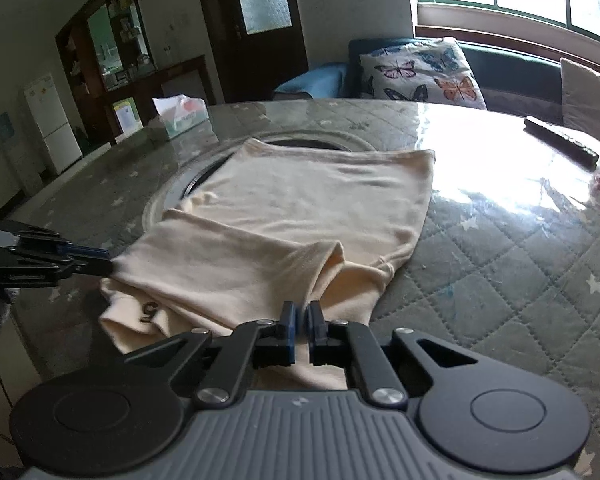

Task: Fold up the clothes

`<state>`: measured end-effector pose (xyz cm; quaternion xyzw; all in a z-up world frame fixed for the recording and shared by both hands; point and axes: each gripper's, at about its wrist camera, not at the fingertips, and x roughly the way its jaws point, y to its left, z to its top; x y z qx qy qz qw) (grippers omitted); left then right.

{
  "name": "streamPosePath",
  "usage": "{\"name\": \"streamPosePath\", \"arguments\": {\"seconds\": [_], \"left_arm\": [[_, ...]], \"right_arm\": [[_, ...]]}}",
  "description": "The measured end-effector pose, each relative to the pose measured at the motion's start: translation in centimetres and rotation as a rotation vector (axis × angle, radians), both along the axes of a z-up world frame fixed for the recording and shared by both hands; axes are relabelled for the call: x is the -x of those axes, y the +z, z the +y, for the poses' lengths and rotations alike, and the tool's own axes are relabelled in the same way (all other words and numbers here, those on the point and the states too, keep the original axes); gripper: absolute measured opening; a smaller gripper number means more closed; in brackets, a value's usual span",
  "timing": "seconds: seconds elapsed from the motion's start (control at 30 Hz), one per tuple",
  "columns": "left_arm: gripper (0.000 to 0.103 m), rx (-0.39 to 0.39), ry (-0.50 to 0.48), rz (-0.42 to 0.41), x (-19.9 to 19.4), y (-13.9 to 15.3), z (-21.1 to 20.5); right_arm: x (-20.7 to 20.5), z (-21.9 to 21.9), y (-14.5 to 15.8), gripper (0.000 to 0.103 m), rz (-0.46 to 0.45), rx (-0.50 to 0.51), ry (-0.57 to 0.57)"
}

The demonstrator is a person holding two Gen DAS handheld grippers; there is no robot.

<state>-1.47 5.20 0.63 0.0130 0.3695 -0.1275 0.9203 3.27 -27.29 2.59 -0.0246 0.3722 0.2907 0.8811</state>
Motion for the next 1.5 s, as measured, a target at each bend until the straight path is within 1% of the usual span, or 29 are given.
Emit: {"name": "streamPosePath", "arguments": {"seconds": [0.1,0.2,0.27,0.37,0.47,0.53,0.63,0.73,0.87,0.97,1.07,1.13,1.3,1.4,1.5], "left_arm": [[0.011,-0.01,0.005,0.001,-0.2,0.0,0.3],[0.011,-0.02,0.006,-0.007,-0.3,0.5,0.5],[0.011,-0.025,0.005,-0.024,-0.5,1.2,0.5],[0.012,-0.028,0.003,-0.054,-1.2,2.3,0.4],[0.012,-0.018,-0.009,-0.075,-2.9,2.9,-0.7],[0.012,-0.009,-0.025,-0.083,-4.2,3.0,-1.6],[0.012,0.003,-0.037,-0.073,-6.4,2.4,-2.8],[0.012,-0.007,-0.039,-0.046,-8.0,1.3,-3.3],[0.012,-0.024,-0.041,-0.006,-10.0,-0.4,-3.7],[0.013,-0.017,-0.033,0.008,-10.4,-1.2,-3.3],[0.013,-0.012,-0.034,0.003,-10.2,-1.2,-3.2],[0.013,-0.024,-0.044,-0.007,-9.7,-0.9,-3.4],[0.013,-0.064,-0.101,-0.05,-7.0,0.4,-3.7],[0.017,-0.097,-0.152,-0.068,-4.9,1.0,-3.8],[0.025,-0.154,-0.2,-0.083,-2.5,1.2,-4.1]], "right_arm": [[0.1,-0.2,-0.6,0.005,0.022,0.013,-0.013],[-0.2,-0.5,-1.1,0.009,0.034,0.019,-0.026],[-0.2,-0.8,-0.5,0.012,0.009,0.018,-0.033],[-0.4,-0.9,1.0,0.013,-0.045,0.013,-0.026],[-1.3,-0.3,1.6,0.013,-0.08,0.012,-0.023],[-2.4,0.6,1.3,0.013,-0.078,0.008,-0.01],[-3.5,2.0,0.3,0.013,-0.063,0.024,0.011],[-4.2,2.7,-0.7,0.013,-0.055,0.039,0.026],[-4.6,2.3,-1.8,0.012,-0.023,0.052,0.023],[-4.2,1.8,-1.7,0.011,-0.02,0.056,0.022],[-3.7,1.7,-1.2,0.011,-0.032,0.054,0.026],[-3.3,1.7,-0.9,0.012,-0.035,0.048,0.037],[-2.4,1.6,-1.3,0.013,-0.021,0.08,0.052],[-1.4,1.3,-0.7,0.013,-0.038,0.079,0.057],[-0.7,1.4,-0.5,0.013,-0.044,0.08,0.082]]}}
